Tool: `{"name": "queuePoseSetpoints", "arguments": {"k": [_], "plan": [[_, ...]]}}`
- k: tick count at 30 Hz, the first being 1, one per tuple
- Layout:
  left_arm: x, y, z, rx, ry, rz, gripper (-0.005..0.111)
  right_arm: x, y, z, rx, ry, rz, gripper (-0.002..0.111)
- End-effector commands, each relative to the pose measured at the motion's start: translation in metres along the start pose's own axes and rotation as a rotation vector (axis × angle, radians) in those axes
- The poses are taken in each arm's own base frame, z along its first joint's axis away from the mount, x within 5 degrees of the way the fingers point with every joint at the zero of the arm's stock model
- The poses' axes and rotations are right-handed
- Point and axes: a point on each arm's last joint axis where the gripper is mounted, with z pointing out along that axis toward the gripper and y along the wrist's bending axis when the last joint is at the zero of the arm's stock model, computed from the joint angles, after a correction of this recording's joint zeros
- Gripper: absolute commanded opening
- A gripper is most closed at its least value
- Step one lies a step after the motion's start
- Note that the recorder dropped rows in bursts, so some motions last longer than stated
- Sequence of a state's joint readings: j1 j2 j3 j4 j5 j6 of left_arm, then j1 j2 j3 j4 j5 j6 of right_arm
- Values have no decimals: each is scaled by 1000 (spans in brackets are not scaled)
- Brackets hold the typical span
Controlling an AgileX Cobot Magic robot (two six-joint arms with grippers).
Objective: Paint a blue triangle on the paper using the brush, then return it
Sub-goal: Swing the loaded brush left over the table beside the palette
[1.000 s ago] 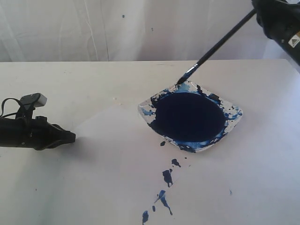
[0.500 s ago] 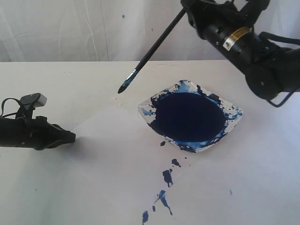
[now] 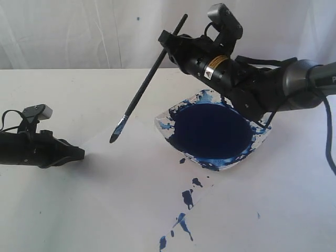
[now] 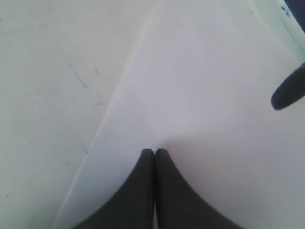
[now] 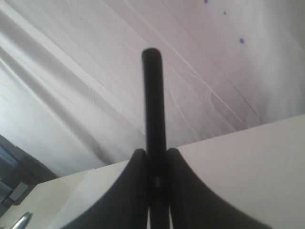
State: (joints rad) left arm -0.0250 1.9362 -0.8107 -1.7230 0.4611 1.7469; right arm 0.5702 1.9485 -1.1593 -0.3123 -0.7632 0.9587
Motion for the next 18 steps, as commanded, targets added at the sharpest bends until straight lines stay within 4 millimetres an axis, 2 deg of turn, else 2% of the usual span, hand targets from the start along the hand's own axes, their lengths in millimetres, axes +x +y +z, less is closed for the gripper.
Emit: {"name": "queuePoseSetpoints", "arguments": {"k": [1, 6, 11, 18], "plan": [[0, 0, -2, -1, -13, -15, 0, 9, 13, 3, -49, 43, -7, 5], [0, 0, -2, -1, -13, -15, 0, 23, 29, 5, -89, 79, -11, 5], [0, 0, -2, -1, -13, -15, 0, 33, 37, 6, -91, 110, -13, 5], [0, 0, -2, -1, -13, -15, 0, 41, 27, 8, -62, 127, -24, 5]]}}
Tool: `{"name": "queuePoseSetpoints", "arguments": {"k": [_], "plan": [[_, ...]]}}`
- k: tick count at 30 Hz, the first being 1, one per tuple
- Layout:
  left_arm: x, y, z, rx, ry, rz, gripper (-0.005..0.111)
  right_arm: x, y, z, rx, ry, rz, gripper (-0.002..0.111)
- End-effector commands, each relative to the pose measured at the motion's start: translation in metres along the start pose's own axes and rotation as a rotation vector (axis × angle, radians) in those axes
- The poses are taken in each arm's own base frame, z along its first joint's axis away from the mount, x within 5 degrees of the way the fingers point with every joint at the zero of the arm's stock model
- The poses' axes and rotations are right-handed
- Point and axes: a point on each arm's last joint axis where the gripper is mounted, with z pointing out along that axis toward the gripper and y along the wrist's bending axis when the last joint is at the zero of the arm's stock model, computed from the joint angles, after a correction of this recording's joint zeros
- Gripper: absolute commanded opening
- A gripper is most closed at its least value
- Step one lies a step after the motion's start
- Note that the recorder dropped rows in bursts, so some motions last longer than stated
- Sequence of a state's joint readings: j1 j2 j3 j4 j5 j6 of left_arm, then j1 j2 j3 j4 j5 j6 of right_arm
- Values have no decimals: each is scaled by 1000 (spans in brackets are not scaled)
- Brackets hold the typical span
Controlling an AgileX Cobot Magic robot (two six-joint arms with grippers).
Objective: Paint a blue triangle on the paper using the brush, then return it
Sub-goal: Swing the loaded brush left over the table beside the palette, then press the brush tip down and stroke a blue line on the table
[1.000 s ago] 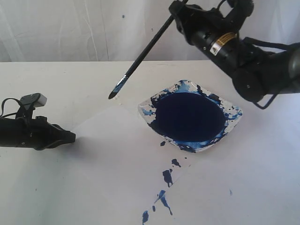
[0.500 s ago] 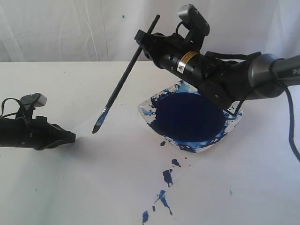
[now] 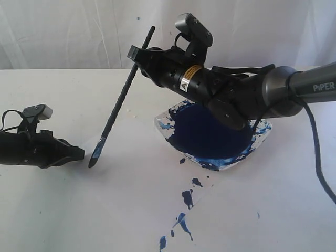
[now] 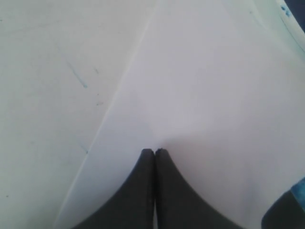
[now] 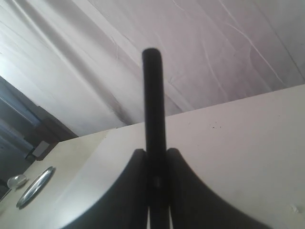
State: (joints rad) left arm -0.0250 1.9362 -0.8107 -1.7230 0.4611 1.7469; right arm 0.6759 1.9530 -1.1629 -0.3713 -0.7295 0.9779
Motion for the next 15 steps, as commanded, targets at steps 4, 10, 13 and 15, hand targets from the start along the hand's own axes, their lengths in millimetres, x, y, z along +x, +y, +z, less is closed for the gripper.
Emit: {"name": "queuePoseSetpoints", "arguments": {"k": [4, 10, 13, 15], "plan": [[0, 0, -2, -1, -13, -15, 0, 15, -13, 6, -20, -5, 18, 5], [0, 0, -2, -1, -13, -15, 0, 20, -19, 8, -7, -2, 28, 5], [0, 0, -2, -1, -13, -15, 0, 20, -19, 8, -3, -8, -2, 5], [0, 0, -2, -1, -13, -15, 0, 19, -20, 8, 3, -16, -25, 5]]}}
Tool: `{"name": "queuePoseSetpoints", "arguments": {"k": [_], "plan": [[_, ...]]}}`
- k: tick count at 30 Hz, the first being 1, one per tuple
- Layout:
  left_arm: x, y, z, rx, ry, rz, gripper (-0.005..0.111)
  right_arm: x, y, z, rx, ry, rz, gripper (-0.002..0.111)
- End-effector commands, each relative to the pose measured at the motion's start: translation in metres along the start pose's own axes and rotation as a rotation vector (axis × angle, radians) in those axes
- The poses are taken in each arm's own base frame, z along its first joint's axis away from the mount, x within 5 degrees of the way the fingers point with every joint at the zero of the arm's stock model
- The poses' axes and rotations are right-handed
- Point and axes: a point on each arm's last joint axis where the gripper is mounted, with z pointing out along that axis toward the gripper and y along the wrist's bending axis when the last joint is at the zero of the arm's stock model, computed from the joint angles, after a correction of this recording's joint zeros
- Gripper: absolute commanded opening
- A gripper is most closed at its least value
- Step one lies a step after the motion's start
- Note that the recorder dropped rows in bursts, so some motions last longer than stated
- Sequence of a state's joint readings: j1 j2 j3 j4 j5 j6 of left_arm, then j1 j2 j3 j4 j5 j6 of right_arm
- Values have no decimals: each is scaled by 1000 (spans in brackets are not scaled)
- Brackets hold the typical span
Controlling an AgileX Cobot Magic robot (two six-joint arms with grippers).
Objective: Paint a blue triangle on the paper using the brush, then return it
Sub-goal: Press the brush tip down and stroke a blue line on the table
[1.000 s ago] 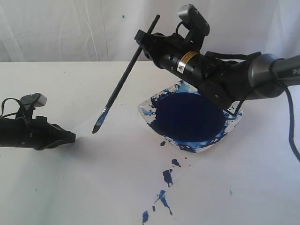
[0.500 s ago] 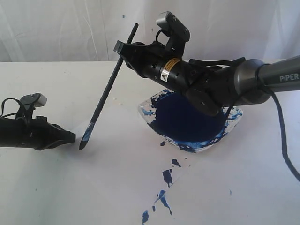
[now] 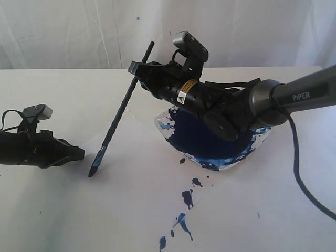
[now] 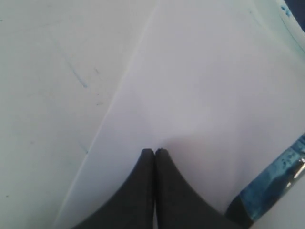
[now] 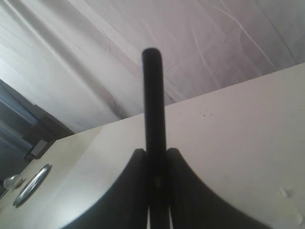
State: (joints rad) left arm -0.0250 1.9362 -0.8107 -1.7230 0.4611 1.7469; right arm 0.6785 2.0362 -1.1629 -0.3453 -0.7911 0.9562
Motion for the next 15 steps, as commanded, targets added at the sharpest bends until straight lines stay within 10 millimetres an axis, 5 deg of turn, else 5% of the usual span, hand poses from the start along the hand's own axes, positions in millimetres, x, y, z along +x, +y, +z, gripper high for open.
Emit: {"name": "queuePoseSetpoints", "arguments": {"k": [1, 15], "plan": [[0, 0, -2, -1, -13, -15, 0, -4, 0, 0, -2, -32, -54, 5], [0, 0, -2, -1, -13, -15, 0, -13, -7, -1, 91, -124, -191, 5]]}}
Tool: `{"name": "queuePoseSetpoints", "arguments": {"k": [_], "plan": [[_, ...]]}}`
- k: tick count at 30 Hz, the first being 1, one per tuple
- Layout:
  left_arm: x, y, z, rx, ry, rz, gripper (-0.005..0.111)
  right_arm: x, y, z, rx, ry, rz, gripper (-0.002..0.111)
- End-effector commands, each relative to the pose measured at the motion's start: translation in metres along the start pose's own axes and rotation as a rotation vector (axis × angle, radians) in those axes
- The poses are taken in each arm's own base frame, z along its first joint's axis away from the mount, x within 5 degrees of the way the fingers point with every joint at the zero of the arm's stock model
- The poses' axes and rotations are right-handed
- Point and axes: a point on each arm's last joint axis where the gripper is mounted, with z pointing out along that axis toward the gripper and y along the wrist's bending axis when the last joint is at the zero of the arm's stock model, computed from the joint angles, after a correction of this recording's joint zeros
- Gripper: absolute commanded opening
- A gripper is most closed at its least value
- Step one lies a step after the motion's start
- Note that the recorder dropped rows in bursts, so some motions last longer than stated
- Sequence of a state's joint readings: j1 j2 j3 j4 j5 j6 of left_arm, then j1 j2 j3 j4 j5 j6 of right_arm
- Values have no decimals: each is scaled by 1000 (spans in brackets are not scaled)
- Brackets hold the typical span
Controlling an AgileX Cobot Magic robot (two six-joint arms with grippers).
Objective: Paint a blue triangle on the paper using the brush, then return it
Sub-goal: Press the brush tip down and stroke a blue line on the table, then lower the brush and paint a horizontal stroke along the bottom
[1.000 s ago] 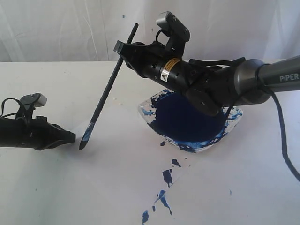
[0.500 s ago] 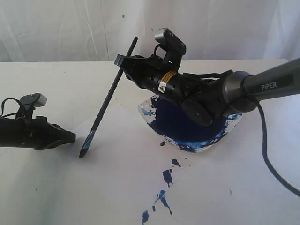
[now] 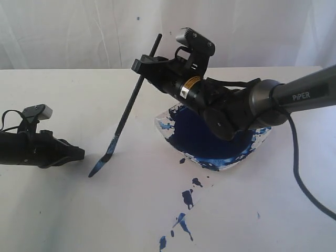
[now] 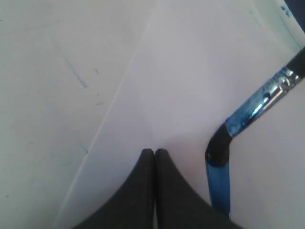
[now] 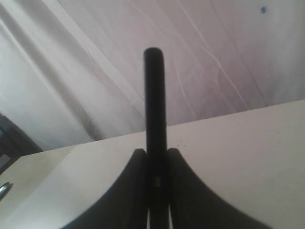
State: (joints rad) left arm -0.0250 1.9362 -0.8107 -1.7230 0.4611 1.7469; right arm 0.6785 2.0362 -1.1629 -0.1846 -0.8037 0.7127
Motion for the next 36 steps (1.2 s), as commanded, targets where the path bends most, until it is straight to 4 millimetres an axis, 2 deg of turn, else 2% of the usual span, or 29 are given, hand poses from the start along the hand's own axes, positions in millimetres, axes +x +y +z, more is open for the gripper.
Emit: {"name": "queuePoseSetpoints", "arguments": {"k": [1, 10, 18, 25, 31, 36], "plan": [[0, 0, -2, -1, -13, -15, 0, -5, -3, 0, 32, -38, -59, 5], [0, 0, -2, -1, -13, -15, 0, -14, -13, -1, 150, -129, -127, 5], [0, 0, -2, -1, -13, -15, 0, -22, -10, -2, 125, -220, -165, 5], [0, 0, -2, -1, -13, -15, 0, -23, -9, -3, 120, -224, -157, 5], [0, 0, -2, -1, -13, -15, 0, -37, 5, -7, 73, -229, -84, 5], [0, 0, -2, -1, -13, -15, 0, -48, 24, -12, -7, -163, -119, 5]]}}
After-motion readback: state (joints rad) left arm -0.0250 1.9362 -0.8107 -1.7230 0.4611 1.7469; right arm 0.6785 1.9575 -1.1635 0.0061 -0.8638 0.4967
